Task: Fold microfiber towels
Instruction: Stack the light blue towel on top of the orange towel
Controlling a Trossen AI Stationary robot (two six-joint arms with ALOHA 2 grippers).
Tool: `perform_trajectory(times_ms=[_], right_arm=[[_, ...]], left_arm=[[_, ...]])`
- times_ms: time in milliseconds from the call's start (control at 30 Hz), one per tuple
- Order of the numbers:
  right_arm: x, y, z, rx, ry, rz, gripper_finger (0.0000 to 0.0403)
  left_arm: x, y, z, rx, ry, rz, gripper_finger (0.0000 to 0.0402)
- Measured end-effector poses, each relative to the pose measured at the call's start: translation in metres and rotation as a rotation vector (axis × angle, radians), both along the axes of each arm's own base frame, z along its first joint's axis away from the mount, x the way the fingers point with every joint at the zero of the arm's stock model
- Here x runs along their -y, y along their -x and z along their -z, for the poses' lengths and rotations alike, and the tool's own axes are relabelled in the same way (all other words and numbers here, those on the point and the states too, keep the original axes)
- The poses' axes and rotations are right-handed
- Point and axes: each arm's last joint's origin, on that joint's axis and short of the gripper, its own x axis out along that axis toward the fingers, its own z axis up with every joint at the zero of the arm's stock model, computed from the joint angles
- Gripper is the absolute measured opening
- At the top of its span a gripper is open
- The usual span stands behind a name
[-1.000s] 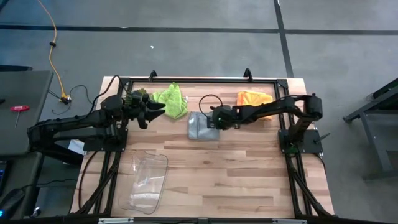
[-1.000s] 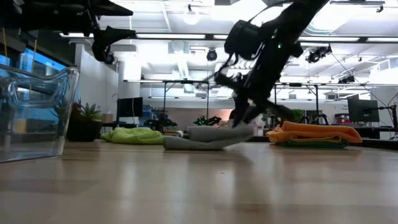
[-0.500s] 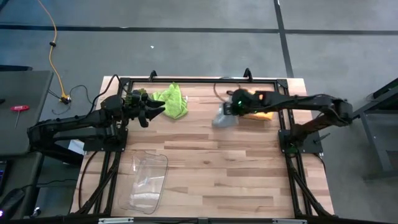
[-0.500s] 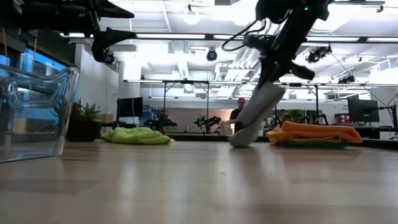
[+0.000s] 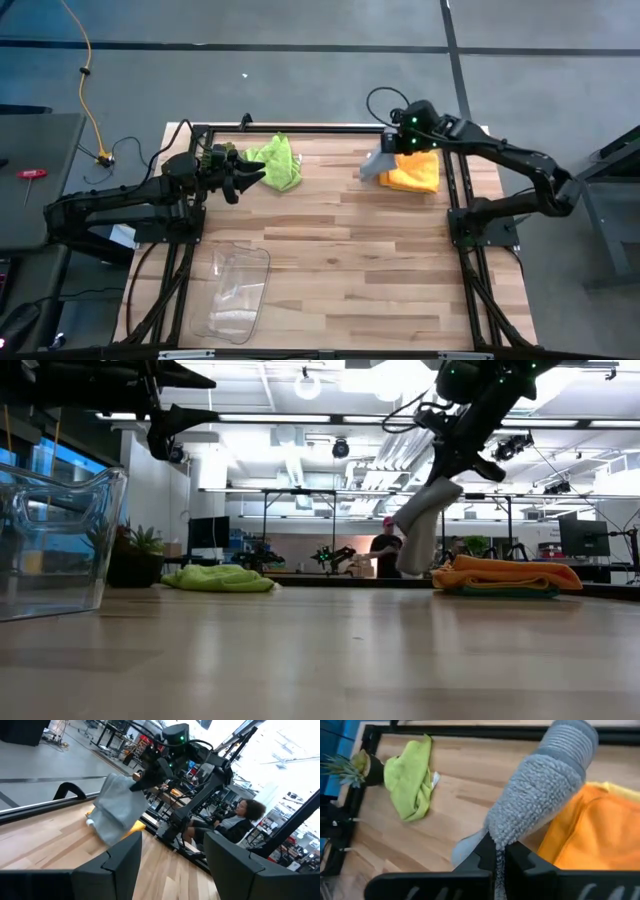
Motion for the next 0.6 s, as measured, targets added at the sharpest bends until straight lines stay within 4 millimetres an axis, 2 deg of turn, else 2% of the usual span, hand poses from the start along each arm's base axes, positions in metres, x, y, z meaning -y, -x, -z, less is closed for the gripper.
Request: perform_trajectory(times_ms=[133, 333, 433, 600], right_arm=[[0.006, 0.011, -0.008, -0.053, -0.003, -0.001, 0.0000], [-0.005, 0.032, 0.005, -0.322, -0.111, -0.002, 0.0000], [-0.007, 0.040, 0.008, -0.459, -0.095, 0.050, 0.0000], [-0.004, 0.045, 0.010, -0.493, -0.108, 0.109, 0.0000]], left_arm=[[0.000, 0.000, 0.000, 0.007, 0.021, 0.000, 0.0202], [0.000, 0.000, 0.000, 0.006, 0.021, 0.000, 0.0202], [0.000, 0.000, 0.000, 0.007, 0.020, -0.005, 0.0202], [-0.001, 0.000, 0.000, 0.007, 0.022, -0.041, 0.0202]])
